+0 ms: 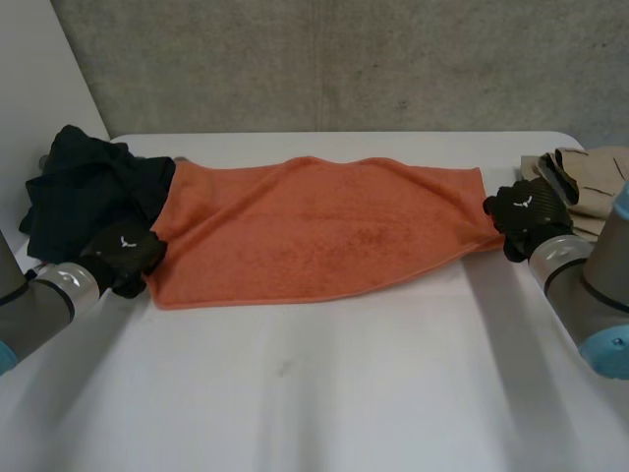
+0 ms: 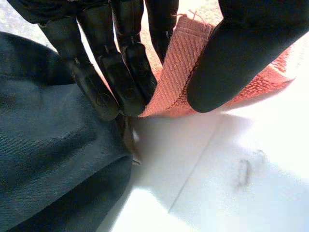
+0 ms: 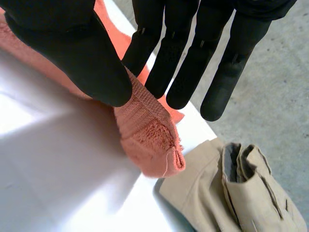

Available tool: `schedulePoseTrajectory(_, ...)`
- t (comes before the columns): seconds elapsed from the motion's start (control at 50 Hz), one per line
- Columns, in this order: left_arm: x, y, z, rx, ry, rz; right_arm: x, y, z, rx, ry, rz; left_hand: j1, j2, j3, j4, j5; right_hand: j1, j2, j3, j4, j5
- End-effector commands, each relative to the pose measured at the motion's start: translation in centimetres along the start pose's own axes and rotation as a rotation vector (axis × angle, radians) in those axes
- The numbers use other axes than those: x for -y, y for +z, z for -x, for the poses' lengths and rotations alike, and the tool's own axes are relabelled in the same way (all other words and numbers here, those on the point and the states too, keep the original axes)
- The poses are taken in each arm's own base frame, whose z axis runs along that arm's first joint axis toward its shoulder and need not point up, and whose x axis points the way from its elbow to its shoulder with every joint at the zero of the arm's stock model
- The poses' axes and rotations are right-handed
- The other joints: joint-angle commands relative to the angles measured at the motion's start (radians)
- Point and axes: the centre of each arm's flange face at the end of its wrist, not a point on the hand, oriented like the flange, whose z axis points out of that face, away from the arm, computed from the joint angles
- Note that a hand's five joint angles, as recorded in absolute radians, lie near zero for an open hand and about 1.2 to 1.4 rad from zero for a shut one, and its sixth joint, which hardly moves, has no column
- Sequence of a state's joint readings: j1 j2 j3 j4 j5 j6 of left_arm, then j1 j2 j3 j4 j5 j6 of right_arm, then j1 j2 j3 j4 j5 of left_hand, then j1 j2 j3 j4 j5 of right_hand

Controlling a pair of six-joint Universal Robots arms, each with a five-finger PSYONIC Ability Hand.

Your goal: Fold the laundry.

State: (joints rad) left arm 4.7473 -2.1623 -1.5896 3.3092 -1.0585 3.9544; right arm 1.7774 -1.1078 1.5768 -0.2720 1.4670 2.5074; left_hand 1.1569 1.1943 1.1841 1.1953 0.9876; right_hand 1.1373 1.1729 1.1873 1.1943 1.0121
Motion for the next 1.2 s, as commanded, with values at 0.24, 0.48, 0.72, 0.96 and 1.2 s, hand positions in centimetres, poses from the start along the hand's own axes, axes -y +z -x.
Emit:
schedulePoseTrajectory(0.24,4.9,-13.2,-2.8,-0.245,-0.173,0.453,-0.9,-12.1,-3.3,0.492,-0.477,0.326,0.239,0.202,0.212,0.201,0.234,0.259,0.223,0.209,0.202,0.210)
schedulePoseTrajectory(0.48,7.0,-10.5,-2.1,-0.192,-0.089,0.304,-1.8,-8.0,-2.8,0.440,-0.452,0.278,0.239,0.202,0.212,0.201,0.234,0.259,0.223,0.209,0.202,0.210)
schedulePoseTrajectory(0.72,10.0,-1.1,2.3,0.048,-0.198,0.086,-0.9,2.3,-3.8,0.074,-0.330,0.126,0.239,0.202,0.212,0.201,0.234,0.259,0.223,0.209,0.202,0.210)
schedulePoseTrajectory(0.96,10.9,5.5,4.3,0.280,-0.159,0.043,-0.2,9.3,-3.6,-0.170,-0.335,-0.064,0.239,0.202,0.212,0.201,0.234,0.259,0.223,0.209,0.202,0.210)
schedulePoseTrajectory(1.2,11.0,8.3,3.5,0.346,-0.117,0.028,-2.2,12.6,-0.7,-0.196,-0.349,-0.104,-0.025,-0.062,-0.052,-0.063,-0.030,-0.588,-0.624,-0.638,-0.645,-0.638)
